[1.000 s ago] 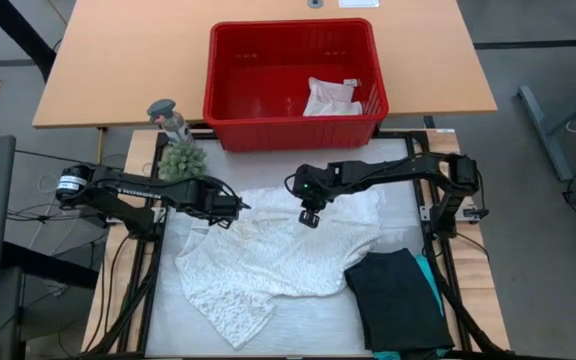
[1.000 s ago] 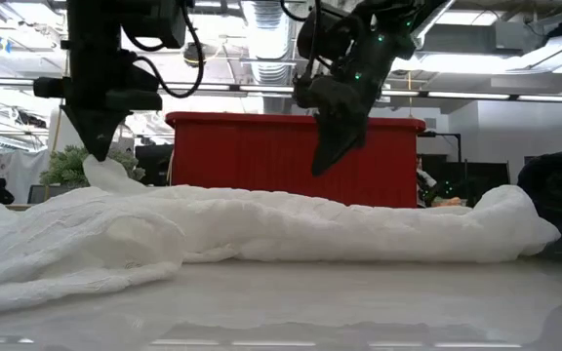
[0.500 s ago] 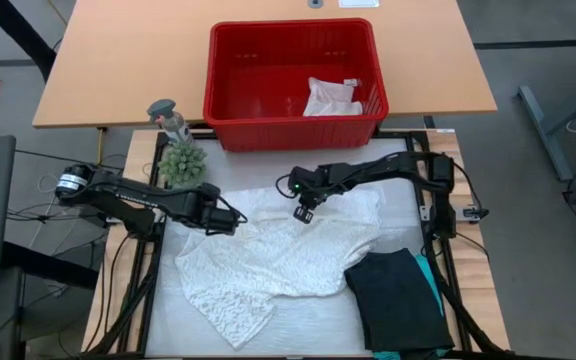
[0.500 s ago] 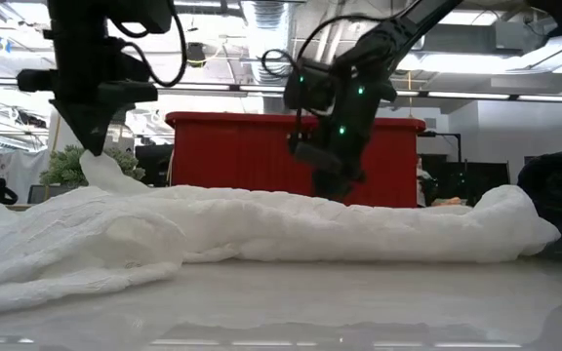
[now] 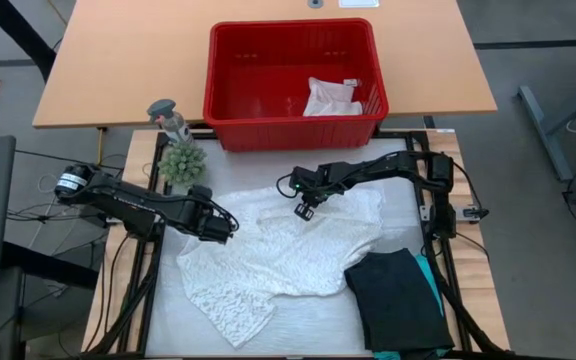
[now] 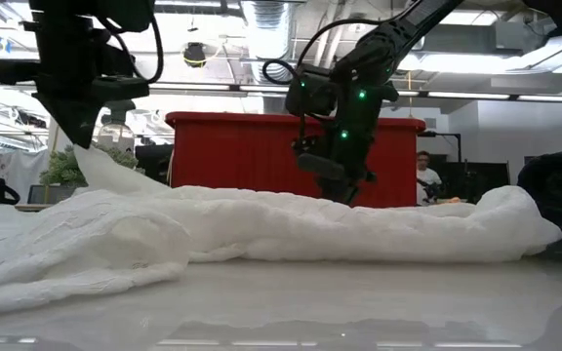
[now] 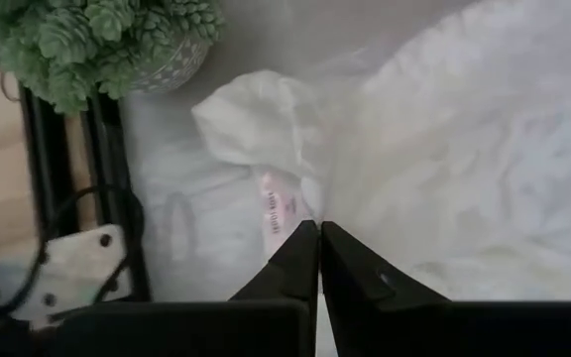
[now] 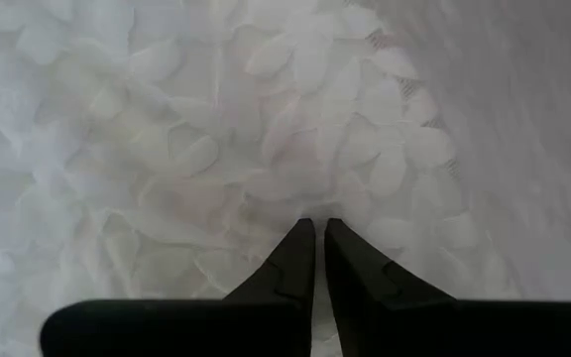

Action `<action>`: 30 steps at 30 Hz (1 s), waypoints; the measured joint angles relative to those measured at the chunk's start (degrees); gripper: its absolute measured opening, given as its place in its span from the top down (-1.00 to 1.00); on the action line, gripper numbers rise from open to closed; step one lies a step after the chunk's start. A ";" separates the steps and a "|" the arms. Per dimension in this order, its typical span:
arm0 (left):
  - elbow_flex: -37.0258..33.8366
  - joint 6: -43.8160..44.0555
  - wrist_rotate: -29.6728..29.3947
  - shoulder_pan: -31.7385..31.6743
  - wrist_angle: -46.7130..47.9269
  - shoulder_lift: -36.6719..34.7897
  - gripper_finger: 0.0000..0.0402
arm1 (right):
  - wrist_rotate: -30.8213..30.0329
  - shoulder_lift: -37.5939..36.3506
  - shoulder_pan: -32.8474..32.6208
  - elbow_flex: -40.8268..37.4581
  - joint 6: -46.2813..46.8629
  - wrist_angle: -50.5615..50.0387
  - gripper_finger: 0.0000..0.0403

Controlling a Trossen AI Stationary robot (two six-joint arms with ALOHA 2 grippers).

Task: Fold Laundry from Bin
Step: Fold the white t-shirt

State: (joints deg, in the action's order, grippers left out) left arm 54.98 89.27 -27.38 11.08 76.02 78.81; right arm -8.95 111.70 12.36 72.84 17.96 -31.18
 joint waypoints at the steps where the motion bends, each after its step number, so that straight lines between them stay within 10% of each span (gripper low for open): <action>1: 0.00 0.29 -0.14 -0.36 -0.42 -0.06 1.00 | 0.00 0.00 0.00 0.00 0.00 0.00 0.74; 8: 0.00 -12.56 -0.19 -4.15 -2.49 -0.47 0.85 | 0.28 0.00 0.11 0.00 -1.20 0.00 0.74; 22: 0.61 -17.34 -6.00 -11.14 -11.63 -3.14 -0.05 | 1.75 0.00 0.15 -0.04 -1.91 0.03 0.74; 30: 0.92 -36.70 -0.83 -21.91 -27.21 -2.88 0.06 | 2.01 0.00 0.13 -0.07 -2.00 0.31 0.74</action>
State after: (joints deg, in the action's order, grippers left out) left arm 55.90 52.58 -28.21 -10.83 48.81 75.92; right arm -6.94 111.70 12.49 72.77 15.96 -30.87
